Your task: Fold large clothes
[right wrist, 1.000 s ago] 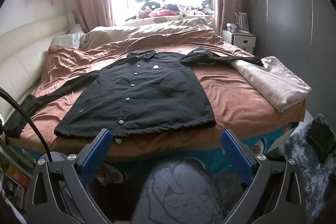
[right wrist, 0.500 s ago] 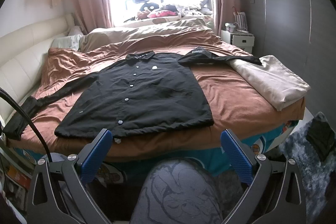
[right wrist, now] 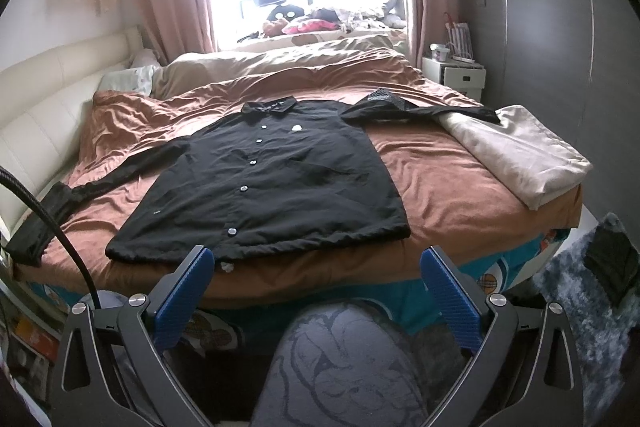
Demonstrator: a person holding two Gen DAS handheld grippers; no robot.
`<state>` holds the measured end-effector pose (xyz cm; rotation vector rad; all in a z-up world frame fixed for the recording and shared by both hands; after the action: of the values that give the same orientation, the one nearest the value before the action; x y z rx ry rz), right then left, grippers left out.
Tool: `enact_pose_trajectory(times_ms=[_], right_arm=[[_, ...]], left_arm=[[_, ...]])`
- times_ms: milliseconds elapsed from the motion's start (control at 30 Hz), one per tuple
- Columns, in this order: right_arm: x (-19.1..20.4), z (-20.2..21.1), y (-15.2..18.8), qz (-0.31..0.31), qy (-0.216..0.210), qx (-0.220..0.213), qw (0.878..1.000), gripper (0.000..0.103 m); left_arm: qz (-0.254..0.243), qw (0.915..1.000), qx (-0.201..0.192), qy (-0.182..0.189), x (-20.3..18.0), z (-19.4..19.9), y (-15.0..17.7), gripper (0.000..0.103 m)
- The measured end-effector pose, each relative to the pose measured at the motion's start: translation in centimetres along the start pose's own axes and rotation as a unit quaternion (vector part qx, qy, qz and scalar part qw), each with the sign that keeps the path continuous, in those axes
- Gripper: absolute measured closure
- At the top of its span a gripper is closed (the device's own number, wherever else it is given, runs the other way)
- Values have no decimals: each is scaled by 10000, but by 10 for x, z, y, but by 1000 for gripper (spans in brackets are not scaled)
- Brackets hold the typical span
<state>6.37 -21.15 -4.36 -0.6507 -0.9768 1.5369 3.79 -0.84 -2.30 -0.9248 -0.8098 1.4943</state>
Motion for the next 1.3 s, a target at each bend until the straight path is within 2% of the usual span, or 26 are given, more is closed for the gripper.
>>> enact_pose_trajectory(times_ms=[433,1300], right_arm=[[7,2,1,114,56,-119,9998,0],[0,4,4,76,82,-81,9999,0]], left_arm=[[-22,10000,-16,84,-3,0,1,0],[33,9999,-44,145,1,0,1,0]])
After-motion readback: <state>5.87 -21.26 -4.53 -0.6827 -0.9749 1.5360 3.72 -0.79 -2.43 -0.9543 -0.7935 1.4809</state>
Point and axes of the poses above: each gripper's, at about its wrist camera, not at the fingertips, and z roughly against the way its jaws point, x to its left, y to its underside, the point moved 5 cm from there along -z, roughly the way its jaws point, and after that the axes turned 1 degree about -x, right-handed, at the moved point
